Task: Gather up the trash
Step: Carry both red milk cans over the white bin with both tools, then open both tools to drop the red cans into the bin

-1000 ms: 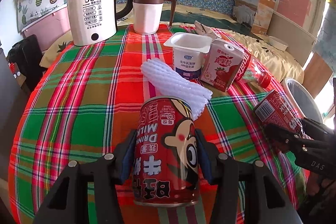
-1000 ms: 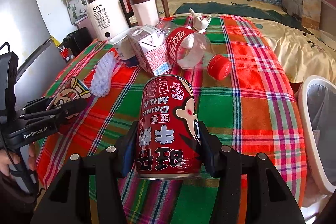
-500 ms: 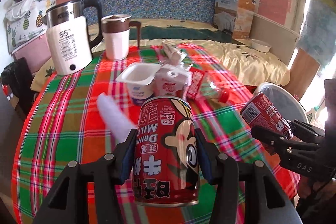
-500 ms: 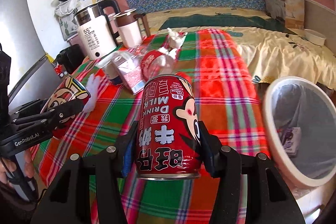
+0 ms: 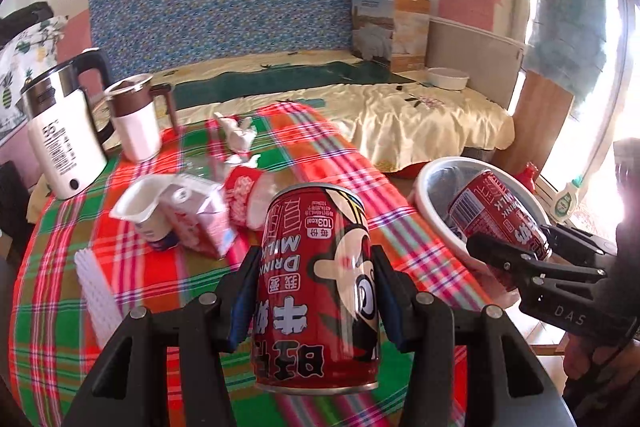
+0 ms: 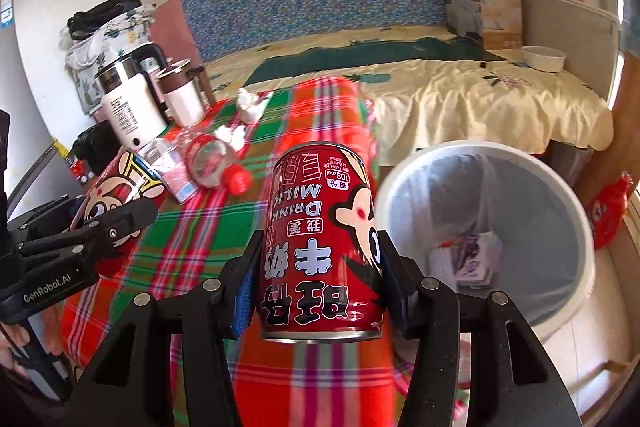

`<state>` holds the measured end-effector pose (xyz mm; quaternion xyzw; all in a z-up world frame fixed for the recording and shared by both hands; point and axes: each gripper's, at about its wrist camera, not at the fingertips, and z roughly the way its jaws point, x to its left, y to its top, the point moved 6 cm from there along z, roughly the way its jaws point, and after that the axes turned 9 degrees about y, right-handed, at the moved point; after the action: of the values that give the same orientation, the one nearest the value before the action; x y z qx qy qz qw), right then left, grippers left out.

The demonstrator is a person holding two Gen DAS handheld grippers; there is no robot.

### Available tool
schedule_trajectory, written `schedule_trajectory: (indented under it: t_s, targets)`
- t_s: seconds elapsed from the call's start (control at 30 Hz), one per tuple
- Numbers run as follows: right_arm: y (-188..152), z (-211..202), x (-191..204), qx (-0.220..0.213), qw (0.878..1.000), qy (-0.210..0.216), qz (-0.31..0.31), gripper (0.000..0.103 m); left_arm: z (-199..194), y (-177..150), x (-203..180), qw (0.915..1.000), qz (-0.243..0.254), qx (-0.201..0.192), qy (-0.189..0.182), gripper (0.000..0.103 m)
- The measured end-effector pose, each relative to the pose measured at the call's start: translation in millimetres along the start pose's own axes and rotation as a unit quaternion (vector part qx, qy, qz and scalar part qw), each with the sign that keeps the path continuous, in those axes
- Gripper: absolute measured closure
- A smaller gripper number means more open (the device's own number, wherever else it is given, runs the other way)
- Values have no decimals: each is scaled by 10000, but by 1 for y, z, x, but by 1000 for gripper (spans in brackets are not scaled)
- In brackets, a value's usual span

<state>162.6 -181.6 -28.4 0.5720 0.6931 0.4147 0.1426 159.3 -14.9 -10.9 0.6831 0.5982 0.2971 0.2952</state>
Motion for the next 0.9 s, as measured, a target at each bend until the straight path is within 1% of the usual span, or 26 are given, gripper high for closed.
schedule_trajectory:
  t_s: [0.23,0.43,0.67,0.9]
  targets:
    - [3,-29,-48,-206,9985,-439,264,50,9,15,-56,9991,335,-83,-265,50]
    - [3,-45,-95,-234,9947,-852,517,50,25,29,-105,9968,538,-112,-585,50]
    - [-4,-50,-142,-118,9895,-1207,783,50,50,35,-157,9930,648,45,-987,50]
    - [-12,-37,-170,128,9862,-1363,932,50,70,39,-185,9908,687,163,-1153,50]
